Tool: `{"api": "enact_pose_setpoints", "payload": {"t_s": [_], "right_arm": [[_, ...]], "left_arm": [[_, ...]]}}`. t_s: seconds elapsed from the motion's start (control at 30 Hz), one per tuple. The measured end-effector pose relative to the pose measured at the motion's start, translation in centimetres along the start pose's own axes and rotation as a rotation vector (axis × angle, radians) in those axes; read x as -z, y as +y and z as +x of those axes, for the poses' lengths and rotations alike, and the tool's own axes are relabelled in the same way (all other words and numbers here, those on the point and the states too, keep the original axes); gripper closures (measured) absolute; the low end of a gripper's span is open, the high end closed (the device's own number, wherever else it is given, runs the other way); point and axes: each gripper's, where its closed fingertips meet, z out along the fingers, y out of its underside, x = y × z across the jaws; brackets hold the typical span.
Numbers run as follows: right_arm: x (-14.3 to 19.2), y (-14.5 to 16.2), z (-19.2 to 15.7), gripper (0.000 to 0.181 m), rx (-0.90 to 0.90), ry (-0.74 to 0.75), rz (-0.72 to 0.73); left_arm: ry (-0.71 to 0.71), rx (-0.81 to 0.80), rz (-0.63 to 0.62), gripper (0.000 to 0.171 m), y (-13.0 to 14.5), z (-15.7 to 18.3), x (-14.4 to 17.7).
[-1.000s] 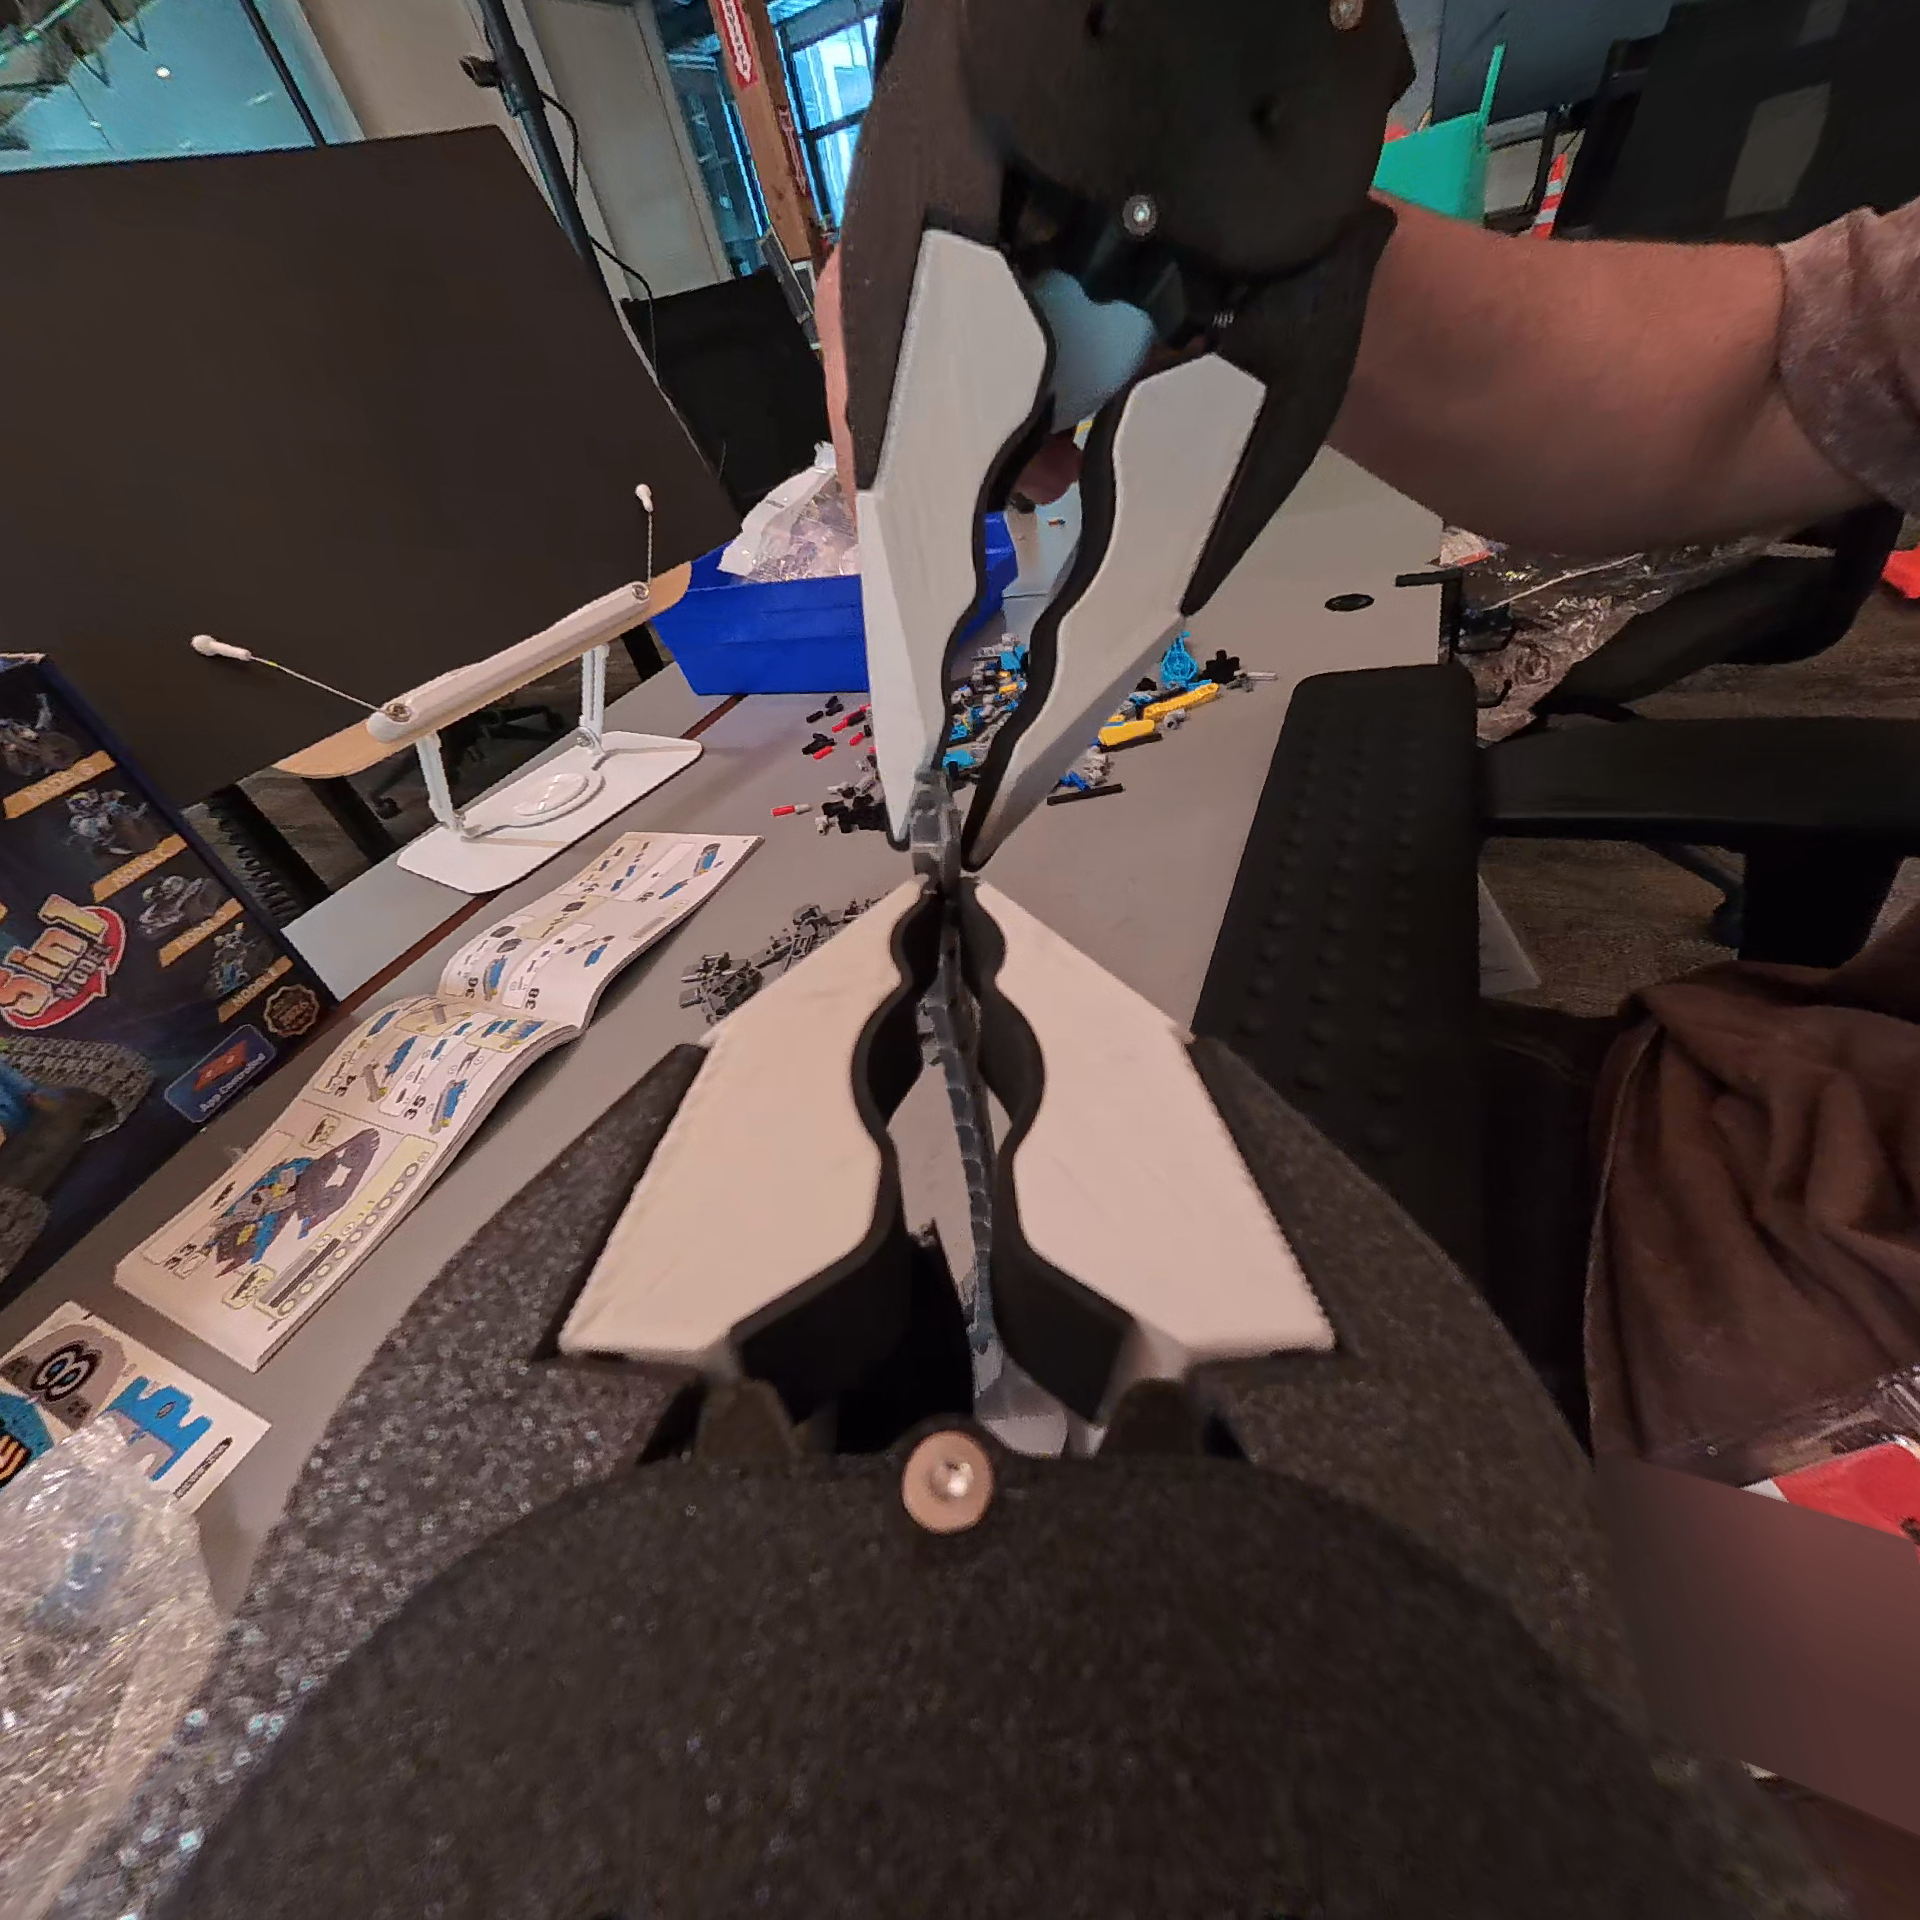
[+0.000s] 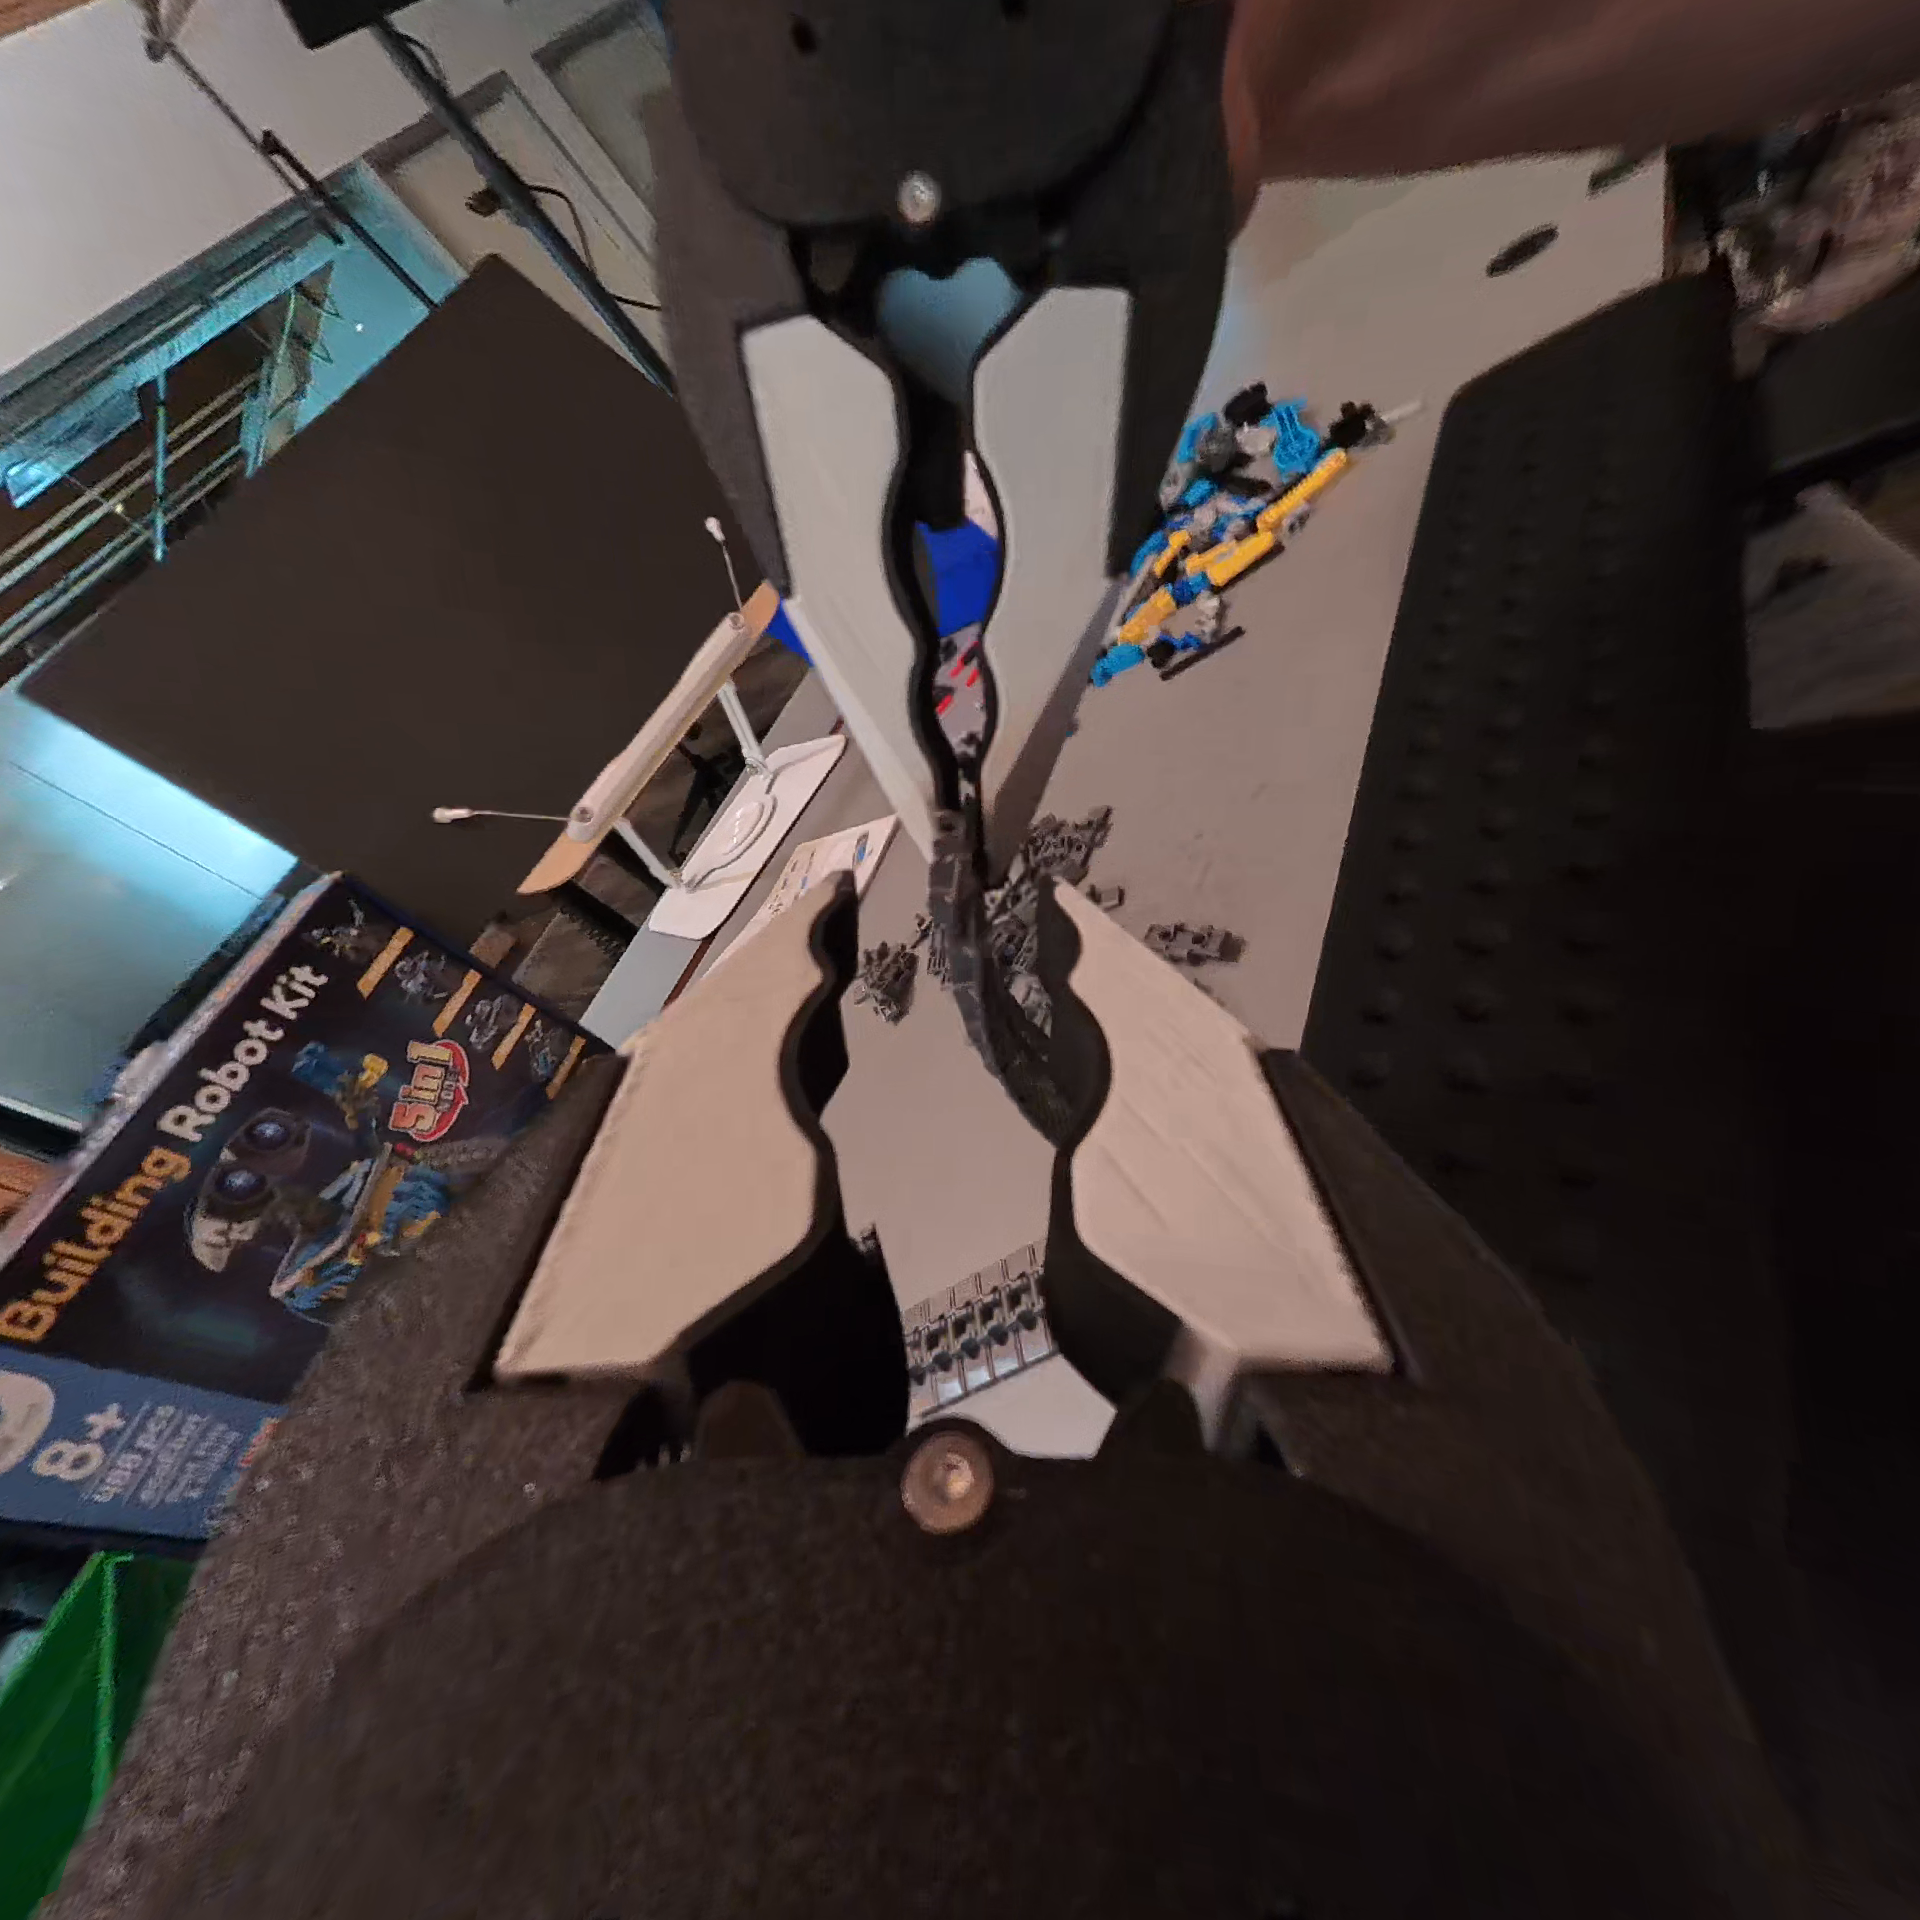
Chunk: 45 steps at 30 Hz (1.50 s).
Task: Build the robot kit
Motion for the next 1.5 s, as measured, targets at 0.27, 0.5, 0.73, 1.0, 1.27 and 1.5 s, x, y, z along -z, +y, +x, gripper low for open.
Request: {"api": "enact_pose_setpoints", "payload": {"t_s": [0.27,0.5,0.73,1.0,1.27,1.5], "right_arm": [[0.8,0.1,-1.9,0.178,-0.004,0.001,0.049],[1.1,0.1,-2.5,0.176,-0.095,-0.030,0.157],[1.5,-0.3,-2.2,0.171,-0.007,0.127,0.151],[1.8,-0.4,-2.0,0.173,0.047,0.165,0.118],[2.1,-0.2,-2.9,0.175,-0.050,0.042,0.122],[1.0,0.7,-4.0,0.175,-0.163,-0.085,0.139]], "left_arm": [[0.028,-0.099,-0.017,0.160,0.0,2.1,-1.7],[0.043,-0.075,-0.043,0.164,-0.3,2.4,-1.7],[0.069,0.004,-0.056,0.165,0.3,2.4,-2.0],[0.068,0.085,-0.060,0.166,-0.2,2.3,-2.1],[0.091,0.066,-0.048,0.167,-0.6,3.1,-2.1],[0.181,0.155,-0.066,0.166,0.6,4.3,-2.8]]}}
